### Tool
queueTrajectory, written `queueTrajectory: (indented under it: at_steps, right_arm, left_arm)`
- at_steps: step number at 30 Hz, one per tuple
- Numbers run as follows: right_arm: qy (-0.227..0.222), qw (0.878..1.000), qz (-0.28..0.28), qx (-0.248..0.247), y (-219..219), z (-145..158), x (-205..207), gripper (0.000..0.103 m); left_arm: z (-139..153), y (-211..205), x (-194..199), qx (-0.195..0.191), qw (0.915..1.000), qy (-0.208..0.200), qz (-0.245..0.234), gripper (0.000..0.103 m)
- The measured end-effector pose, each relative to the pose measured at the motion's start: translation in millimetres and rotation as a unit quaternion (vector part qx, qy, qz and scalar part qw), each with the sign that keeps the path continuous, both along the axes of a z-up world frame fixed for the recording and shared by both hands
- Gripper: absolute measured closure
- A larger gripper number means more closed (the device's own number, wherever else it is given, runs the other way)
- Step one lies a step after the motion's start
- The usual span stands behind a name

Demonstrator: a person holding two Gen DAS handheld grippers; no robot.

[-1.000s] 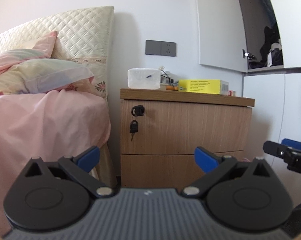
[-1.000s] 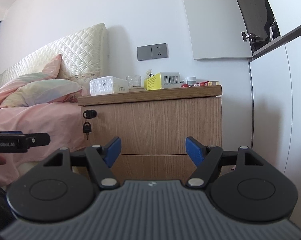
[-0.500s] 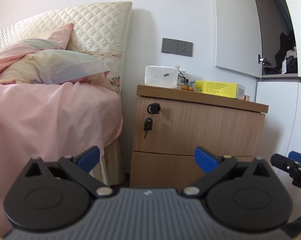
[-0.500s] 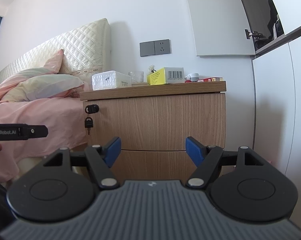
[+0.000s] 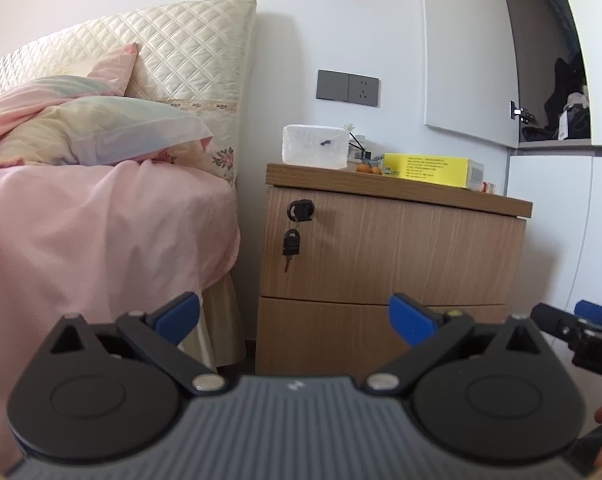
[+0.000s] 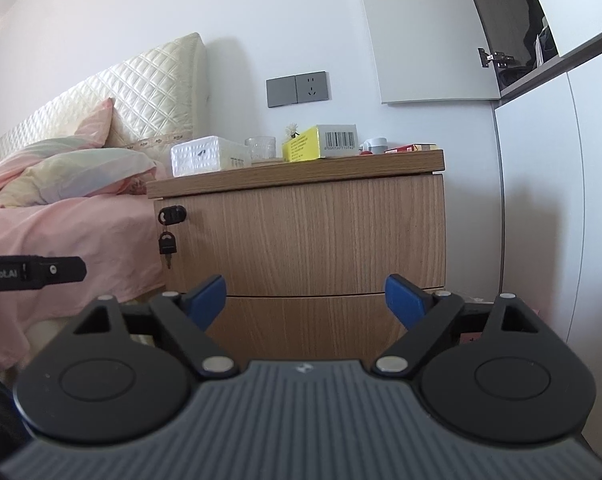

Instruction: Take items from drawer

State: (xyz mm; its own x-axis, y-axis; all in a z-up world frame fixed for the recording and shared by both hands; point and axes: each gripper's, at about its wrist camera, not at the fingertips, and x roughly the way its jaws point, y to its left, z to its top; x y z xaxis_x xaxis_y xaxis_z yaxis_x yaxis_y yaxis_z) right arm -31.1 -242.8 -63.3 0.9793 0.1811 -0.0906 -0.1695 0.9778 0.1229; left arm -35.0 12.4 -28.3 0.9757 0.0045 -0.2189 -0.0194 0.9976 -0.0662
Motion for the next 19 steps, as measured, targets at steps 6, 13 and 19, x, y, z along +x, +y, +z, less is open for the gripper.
queueTrajectory:
  at_steps: [6, 13, 19]
  right_arm:
    - [0.001, 1.0, -0.006, -0.013, 4.1, -0.5, -1.3, 0.015]
    - [0.0, 1.0, -0.011, -0.013, 2.2, -0.6, -2.0, 0.015]
    - [-0.001, 1.0, -0.01, -0.015, 1.3, -1.1, -2.7, 0.015]
  left_arm:
    - [-0.6, -2.4, 1.3, 0.001, 1.0, 0.002, -0.004, 0.0]
    - [-1.6, -4.8, 2.2, 0.003, 1.0, 0.003, -0.007, 0.0]
    - [-2.5, -5.4, 2.6, 0.004, 1.0, 0.004, -0.007, 0.0]
